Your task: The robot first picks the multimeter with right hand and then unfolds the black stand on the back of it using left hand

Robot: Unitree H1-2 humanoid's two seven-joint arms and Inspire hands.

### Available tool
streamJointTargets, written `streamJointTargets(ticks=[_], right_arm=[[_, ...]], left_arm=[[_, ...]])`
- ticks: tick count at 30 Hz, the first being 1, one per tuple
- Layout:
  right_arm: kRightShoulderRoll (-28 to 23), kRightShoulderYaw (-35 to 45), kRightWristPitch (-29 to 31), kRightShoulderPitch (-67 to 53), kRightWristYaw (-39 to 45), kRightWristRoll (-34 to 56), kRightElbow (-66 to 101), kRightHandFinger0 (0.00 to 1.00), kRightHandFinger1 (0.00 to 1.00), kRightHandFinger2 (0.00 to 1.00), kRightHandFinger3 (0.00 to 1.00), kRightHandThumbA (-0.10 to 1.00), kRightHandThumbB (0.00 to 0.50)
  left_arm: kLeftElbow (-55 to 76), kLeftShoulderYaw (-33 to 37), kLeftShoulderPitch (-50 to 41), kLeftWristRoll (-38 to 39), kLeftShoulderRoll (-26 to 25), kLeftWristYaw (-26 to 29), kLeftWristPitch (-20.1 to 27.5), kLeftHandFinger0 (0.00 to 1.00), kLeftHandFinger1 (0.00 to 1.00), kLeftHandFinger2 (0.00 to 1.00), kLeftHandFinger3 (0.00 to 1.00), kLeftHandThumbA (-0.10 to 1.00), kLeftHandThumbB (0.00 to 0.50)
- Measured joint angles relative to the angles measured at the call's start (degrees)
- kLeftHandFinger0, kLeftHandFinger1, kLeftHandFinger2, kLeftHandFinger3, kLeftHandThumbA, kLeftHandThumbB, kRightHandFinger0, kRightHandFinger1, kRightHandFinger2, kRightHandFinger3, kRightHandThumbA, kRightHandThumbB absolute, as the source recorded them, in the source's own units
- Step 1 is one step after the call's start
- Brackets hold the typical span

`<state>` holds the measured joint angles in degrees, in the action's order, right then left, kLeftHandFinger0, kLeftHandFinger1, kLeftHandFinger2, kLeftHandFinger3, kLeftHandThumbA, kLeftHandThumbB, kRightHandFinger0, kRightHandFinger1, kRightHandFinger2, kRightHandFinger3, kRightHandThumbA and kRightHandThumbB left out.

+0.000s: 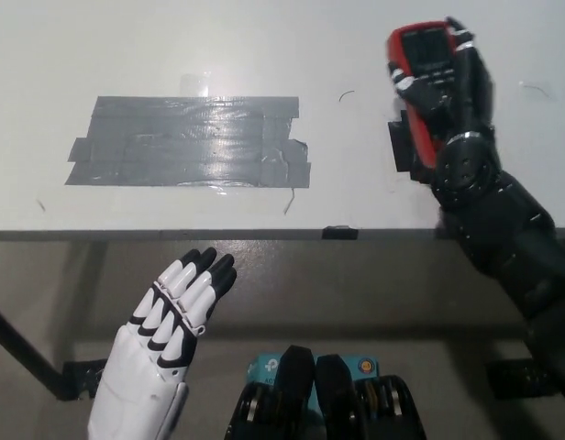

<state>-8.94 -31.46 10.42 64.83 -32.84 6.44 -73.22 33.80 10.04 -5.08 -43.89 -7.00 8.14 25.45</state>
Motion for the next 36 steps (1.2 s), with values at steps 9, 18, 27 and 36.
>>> streamJointTargets(ticks=[9, 18, 27, 36], right_arm=[[2.21, -2.69, -0.25, -0.08, 11.85, -5.64, -4.98, 1.0, 1.0, 1.0, 1.0, 0.38, 0.365], [1.49, -9.53, -4.75, 0.93, 21.77, -12.18, -6.87, 1.0, 1.0, 1.0, 1.0, 0.55, 0.458], [0.94, -10.67, -8.33, 2.85, 25.86, -18.88, -5.53, 1.0, 1.0, 1.0, 1.0, 0.95, 0.5], [-5.42, -3.22, -8.91, 2.36, 26.06, -20.78, 12.22, 1.0, 1.0, 1.0, 1.0, 1.0, 0.5]], left_arm=[[0.16, -0.83, 0.1, 0.17, 0.08, -0.04, 0.02, 1.0, 1.0, 1.0, 1.0, 1.0, 0.328], [0.11, -1.03, 0.3, 0.19, 0.07, -0.12, 0.02, 1.0, 1.0, 1.0, 1.0, 1.0, 0.311], [0.14, -0.96, 0.15, 0.2, -0.1, -0.11, 0.06, 1.0, 1.0, 1.0, 1.0, 1.0, 0.311], [-0.18, -1.36, 1.01, 0.16, 0.01, -0.25, 0.0, 1.0, 1.0, 1.0, 1.0, 1.0, 0.314]])
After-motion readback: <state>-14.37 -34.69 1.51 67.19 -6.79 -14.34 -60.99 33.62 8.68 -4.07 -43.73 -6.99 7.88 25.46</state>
